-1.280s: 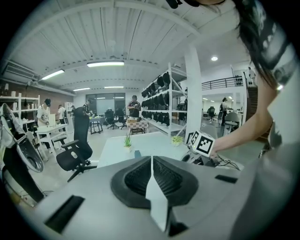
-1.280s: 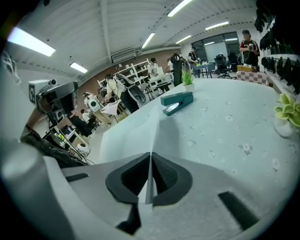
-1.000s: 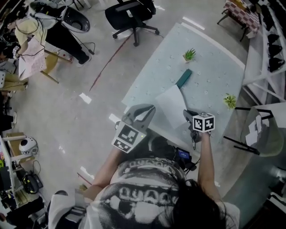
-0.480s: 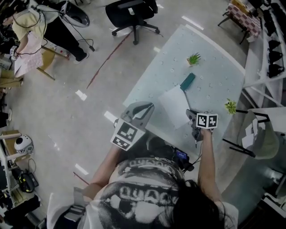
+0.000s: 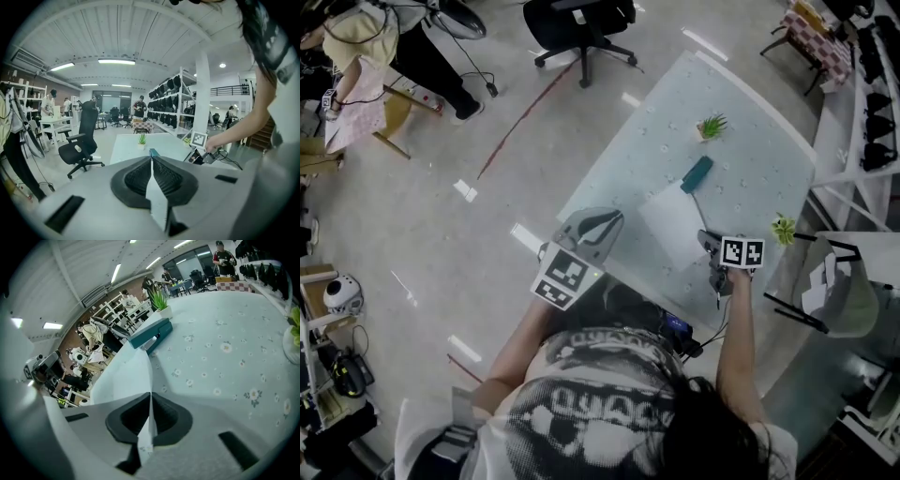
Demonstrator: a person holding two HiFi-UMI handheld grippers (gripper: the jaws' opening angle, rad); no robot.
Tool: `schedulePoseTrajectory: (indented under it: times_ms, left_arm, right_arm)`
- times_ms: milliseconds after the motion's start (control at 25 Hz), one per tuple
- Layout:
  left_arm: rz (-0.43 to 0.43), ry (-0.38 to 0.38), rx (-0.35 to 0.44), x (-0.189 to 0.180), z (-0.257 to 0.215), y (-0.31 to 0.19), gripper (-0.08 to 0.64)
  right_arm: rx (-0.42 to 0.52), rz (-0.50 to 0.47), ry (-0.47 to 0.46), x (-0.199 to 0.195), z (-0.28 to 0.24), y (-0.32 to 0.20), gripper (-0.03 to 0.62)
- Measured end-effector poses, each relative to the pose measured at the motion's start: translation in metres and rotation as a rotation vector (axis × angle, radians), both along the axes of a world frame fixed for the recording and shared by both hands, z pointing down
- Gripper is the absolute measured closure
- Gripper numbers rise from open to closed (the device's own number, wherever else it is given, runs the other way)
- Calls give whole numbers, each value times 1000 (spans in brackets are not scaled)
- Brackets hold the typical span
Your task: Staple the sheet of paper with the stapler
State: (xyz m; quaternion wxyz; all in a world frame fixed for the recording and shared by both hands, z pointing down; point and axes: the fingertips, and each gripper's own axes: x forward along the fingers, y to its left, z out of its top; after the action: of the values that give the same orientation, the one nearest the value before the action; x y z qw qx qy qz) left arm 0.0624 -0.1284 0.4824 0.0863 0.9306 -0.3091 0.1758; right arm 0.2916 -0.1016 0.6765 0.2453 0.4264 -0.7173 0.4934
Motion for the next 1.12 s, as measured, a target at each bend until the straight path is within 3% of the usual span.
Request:
schedulePoseTrajectory:
  times_ms: [480, 720, 840, 1000, 1120]
  left_arm:
    - [0, 6, -15, -6, 5, -8, 548]
    - [1, 4, -22, -11, 8, -8, 548]
    - [2, 7, -21, -12, 9, -7, 548]
    - [8, 11, -20, -13, 9, -6, 548]
    - [12, 19, -23, -14, 9, -4, 548]
  right_arm:
    - [7, 40, 99, 28, 5, -14, 578]
    - [21, 7, 174, 36, 6, -22, 563]
    - [29, -8, 253, 45, 5, -24, 494]
    - [51, -3, 331, 58, -5, -26, 452]
    - [73, -3, 369, 65, -16, -30, 345]
